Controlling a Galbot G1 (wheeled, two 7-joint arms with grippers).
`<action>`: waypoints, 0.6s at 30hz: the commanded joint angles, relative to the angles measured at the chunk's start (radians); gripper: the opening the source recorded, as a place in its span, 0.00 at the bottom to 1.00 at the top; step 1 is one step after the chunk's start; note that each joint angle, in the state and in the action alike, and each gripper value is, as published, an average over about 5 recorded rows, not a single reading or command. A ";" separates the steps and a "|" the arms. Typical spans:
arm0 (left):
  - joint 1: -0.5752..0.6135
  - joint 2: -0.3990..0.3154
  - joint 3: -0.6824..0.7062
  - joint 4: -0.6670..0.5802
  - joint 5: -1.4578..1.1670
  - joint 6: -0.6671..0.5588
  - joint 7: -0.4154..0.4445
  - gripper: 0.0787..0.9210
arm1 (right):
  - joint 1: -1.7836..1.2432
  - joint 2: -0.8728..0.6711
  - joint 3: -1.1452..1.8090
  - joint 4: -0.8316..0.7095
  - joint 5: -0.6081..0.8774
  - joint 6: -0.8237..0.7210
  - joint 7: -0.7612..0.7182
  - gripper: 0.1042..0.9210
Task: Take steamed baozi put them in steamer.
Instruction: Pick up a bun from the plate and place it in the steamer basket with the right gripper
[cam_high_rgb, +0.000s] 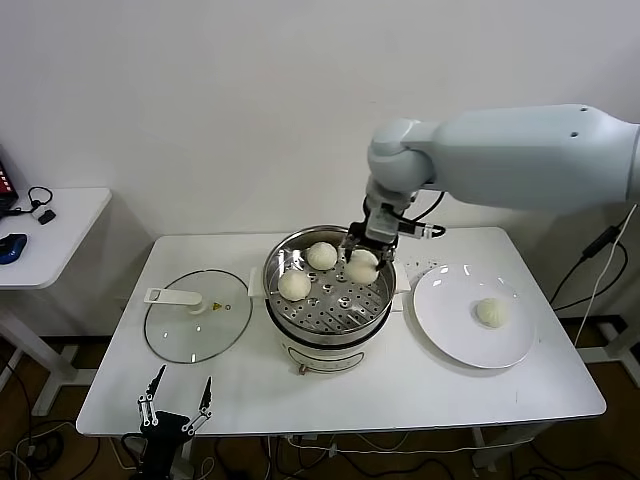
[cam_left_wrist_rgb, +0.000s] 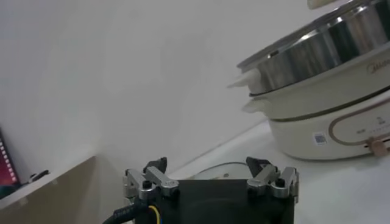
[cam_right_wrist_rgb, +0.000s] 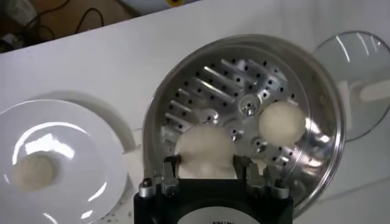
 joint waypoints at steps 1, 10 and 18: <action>-0.002 -0.049 0.000 -0.005 -0.002 0.004 0.003 0.88 | -0.108 0.122 0.037 -0.018 -0.018 -0.032 0.009 0.61; -0.004 -0.049 -0.004 0.002 -0.003 0.002 0.003 0.88 | -0.151 0.142 0.024 -0.035 -0.020 -0.049 0.002 0.62; -0.008 -0.049 -0.005 0.001 -0.007 0.005 0.004 0.88 | -0.187 0.160 0.024 -0.084 -0.027 -0.050 -0.005 0.65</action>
